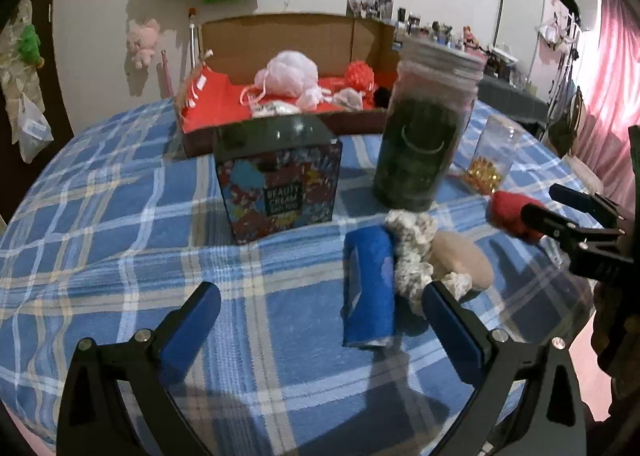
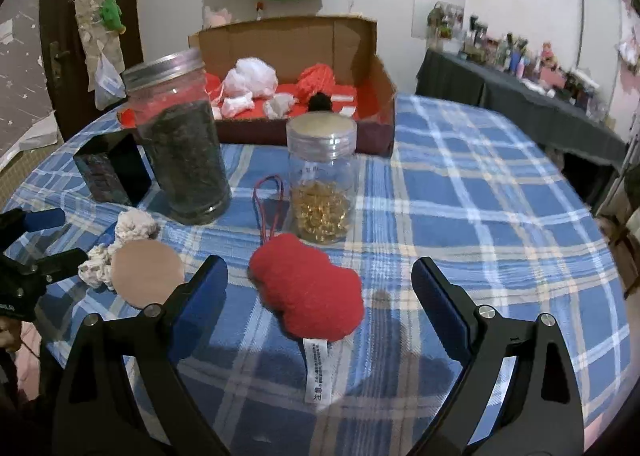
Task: Organize soft objects
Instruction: 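Grasp the blue roll with left tool while right tool grasps the red heart plush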
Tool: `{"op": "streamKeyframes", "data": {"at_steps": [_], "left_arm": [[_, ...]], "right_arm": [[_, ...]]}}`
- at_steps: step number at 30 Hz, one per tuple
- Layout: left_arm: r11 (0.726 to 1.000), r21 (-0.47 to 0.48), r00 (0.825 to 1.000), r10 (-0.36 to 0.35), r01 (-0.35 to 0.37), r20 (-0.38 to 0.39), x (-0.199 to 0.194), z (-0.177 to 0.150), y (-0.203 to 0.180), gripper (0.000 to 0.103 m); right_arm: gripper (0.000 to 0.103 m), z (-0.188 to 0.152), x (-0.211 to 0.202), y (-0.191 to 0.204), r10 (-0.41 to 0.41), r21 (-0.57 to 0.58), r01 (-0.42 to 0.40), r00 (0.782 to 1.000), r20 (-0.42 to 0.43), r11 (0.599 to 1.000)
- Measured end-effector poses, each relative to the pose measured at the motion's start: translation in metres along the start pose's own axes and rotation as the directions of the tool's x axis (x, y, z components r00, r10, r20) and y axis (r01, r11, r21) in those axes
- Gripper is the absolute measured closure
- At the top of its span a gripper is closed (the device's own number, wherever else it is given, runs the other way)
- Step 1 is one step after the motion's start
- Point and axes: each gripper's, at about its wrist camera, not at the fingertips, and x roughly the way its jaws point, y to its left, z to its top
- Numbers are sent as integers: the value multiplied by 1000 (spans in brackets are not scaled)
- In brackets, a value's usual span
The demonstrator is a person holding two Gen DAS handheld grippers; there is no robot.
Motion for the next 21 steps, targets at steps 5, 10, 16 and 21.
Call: {"op": "streamKeyframes", "data": {"at_steps": [5,10,16,21], "left_arm": [[1000,-15,999,-15,15,-44,12,3,3,5],[1000,-4,999,-21,21,-44,17,7,2,12],[999,24,999,38,-37,-36,20,11,-3,17],[999,26,998,49,-48,-40,23,11,-3,25]], "right_arm": [[9,-1,11,-5,46,10,-46,998,-44,999],[9,-2,15,-1,63,-16,-64,997,-54,998],[14,-4,17,4,145,-1,-145,987,-76,989],[17,-2,8,14,170,-16,-171,984,-54,985]]}}
